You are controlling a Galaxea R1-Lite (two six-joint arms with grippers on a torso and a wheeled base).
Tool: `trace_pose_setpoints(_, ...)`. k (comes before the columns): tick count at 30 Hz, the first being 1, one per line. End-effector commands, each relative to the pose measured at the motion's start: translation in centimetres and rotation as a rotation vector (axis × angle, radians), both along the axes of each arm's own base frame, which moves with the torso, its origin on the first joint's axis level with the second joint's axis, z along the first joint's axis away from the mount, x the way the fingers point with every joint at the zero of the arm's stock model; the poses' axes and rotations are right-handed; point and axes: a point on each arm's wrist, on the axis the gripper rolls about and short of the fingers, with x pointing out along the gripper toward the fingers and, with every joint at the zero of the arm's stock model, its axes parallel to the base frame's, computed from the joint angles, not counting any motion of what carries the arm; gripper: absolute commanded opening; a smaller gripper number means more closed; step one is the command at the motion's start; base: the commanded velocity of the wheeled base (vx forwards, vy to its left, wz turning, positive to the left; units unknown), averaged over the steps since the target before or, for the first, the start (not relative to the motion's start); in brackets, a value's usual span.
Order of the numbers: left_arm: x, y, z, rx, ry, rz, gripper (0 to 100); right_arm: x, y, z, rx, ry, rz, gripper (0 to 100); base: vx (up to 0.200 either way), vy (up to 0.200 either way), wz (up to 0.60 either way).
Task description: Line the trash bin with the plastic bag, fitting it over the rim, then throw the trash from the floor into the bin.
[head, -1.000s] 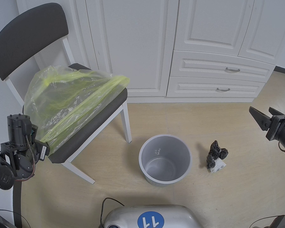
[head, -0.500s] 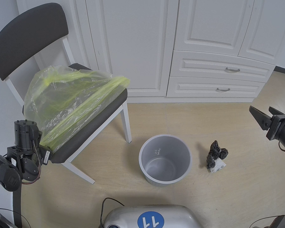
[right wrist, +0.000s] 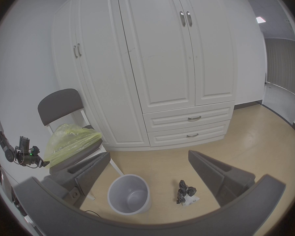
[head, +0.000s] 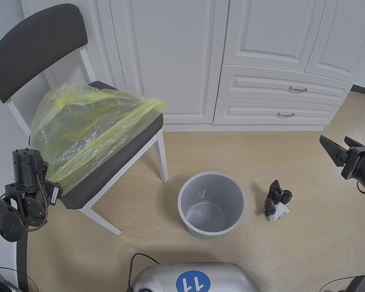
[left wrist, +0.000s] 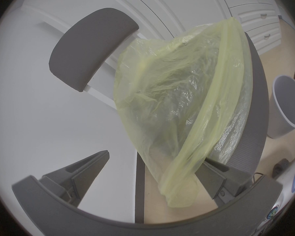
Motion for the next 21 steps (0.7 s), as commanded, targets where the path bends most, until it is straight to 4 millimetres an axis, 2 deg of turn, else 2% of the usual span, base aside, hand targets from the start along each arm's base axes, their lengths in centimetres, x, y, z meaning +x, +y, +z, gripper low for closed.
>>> trace_pose_setpoints(1,0.28,0.18,-0.07,-0.001,-0.008,0.009,100,-0.01,0.01,0.02,0.001,-0.001,0.0,100,0.0,0.0,0.0)
trace_pose_setpoints(8,0.35,0.17,-0.63,0.003,0.015,0.009,100,-0.04,-0.01,0.04,0.001,-0.002,0.0,100,0.0,0.0,0.0)
trace_pose_setpoints(9,0.31,0.18,-0.73,0.003,0.019,0.009,0,-0.01,0.01,0.02,0.001,-0.001,0.0,100,0.0,0.0,0.0)
trace_pose_setpoints(21,-0.43,0.09,-0.64,-0.001,0.009,0.003,0,-0.04,-0.01,0.04,0.001,-0.002,0.0,100,0.0,0.0,0.0)
